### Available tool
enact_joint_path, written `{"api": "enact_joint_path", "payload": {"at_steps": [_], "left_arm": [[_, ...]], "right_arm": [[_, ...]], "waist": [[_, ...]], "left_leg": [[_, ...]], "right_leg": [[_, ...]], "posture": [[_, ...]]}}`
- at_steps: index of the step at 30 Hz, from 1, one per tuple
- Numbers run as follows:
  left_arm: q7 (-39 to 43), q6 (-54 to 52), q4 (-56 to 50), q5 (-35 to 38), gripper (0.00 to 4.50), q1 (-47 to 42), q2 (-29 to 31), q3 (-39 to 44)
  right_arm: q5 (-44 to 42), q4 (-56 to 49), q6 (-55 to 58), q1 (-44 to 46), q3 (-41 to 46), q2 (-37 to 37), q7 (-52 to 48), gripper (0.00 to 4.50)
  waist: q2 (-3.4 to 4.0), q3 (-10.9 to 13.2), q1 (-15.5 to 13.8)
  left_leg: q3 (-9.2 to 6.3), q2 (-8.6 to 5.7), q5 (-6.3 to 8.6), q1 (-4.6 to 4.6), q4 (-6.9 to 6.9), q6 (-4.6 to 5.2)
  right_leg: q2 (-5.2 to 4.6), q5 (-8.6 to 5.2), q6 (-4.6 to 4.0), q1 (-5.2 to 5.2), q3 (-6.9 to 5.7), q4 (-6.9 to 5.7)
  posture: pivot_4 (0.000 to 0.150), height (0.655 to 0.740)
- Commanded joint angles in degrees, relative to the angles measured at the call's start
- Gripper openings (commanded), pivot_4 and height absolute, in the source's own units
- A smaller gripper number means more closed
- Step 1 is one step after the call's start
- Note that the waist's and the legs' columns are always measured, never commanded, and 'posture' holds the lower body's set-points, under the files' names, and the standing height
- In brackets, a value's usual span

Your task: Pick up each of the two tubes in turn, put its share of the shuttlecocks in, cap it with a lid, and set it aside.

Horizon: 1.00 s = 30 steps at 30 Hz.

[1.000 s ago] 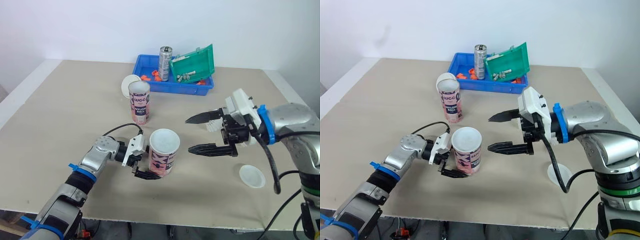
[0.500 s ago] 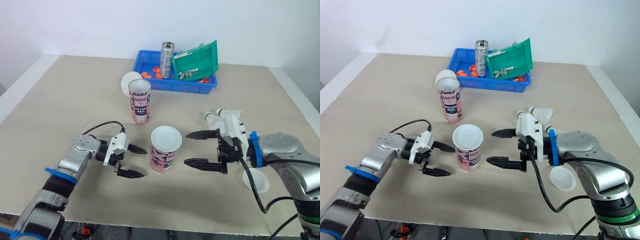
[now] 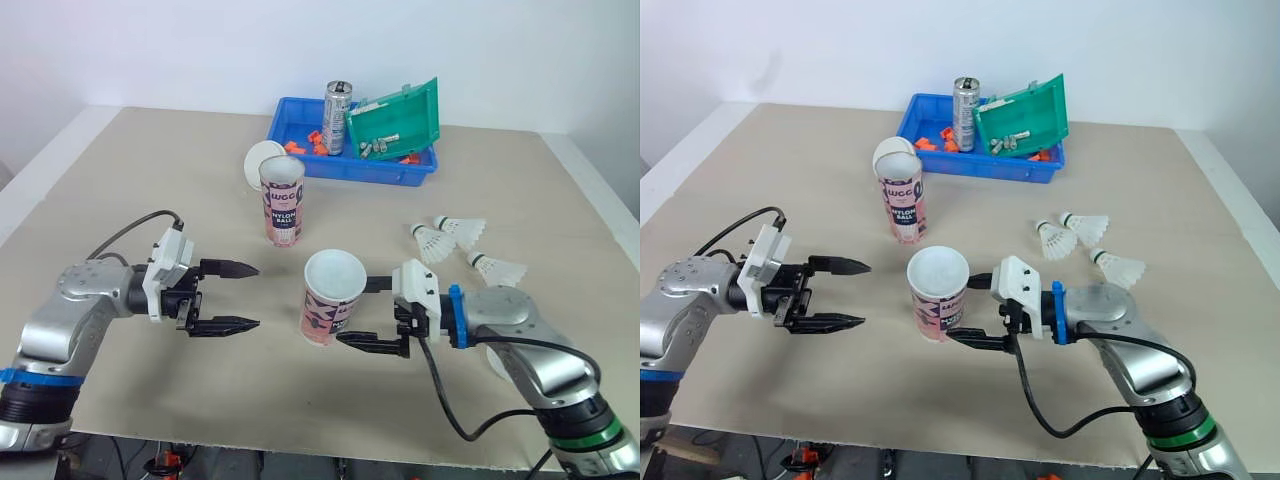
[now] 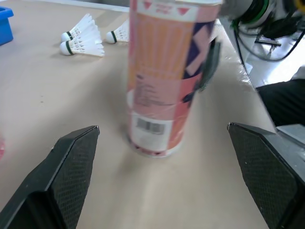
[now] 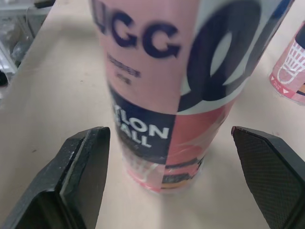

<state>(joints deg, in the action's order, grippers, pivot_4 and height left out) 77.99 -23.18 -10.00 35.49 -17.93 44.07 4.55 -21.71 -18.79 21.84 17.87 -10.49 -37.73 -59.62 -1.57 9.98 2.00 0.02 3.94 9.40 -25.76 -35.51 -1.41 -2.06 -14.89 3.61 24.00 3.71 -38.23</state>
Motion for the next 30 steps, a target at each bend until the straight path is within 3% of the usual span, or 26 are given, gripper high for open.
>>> {"api": "enact_joint_path", "payload": {"at_steps": [1,18,22,30], "left_arm": [[-1.97,-1.28,-3.69,2.03,4.48,0.61,1.43,3.2],[-4.69,-1.76,-5.55,2.04,4.48,1.57,1.0,1.73],[-4.71,-1.22,-4.94,1.6,4.5,0.85,0.44,0.66],[-4.71,-0.21,-1.28,0.54,4.5,-3.97,-3.36,-2.89]], "right_arm": [[0.75,1.06,-2.78,1.77,-0.42,2.28,0.49,4.38],[4.82,9.38,-9.15,6.64,-5.27,8.97,-2.24,4.38],[4.72,9.51,-9.09,6.88,-4.73,9.45,-2.21,3.24],[-0.06,6.53,-5.68,6.48,0.77,8.47,-1.02,3.24]], "waist": [[0.0,0.01,-0.05],[-0.01,0.03,-0.25],[-0.01,0.03,-0.25],[-0.01,0.03,-0.33]], "left_leg": [[-0.01,0.0,-0.01,0.0,-0.01,-0.02],[-0.01,0.05,-0.13,0.03,-0.11,-0.18],[-0.01,0.04,-0.14,0.03,-0.13,-0.19],[-0.02,0.05,-0.16,0.03,-0.26,-0.19]], "right_leg": [[0.0,0.01,-0.01,-0.01,-0.01,0.0],[0.06,0.17,-0.08,-0.05,0.01,-0.04],[0.06,0.22,-0.03,-0.05,0.01,-0.05],[0.08,0.25,0.01,-0.06,0.02,-0.15]], "posture": [[0.15,0.7061],[0.15,0.7061],[0.15,0.7061],[0.15,0.7061]]}}
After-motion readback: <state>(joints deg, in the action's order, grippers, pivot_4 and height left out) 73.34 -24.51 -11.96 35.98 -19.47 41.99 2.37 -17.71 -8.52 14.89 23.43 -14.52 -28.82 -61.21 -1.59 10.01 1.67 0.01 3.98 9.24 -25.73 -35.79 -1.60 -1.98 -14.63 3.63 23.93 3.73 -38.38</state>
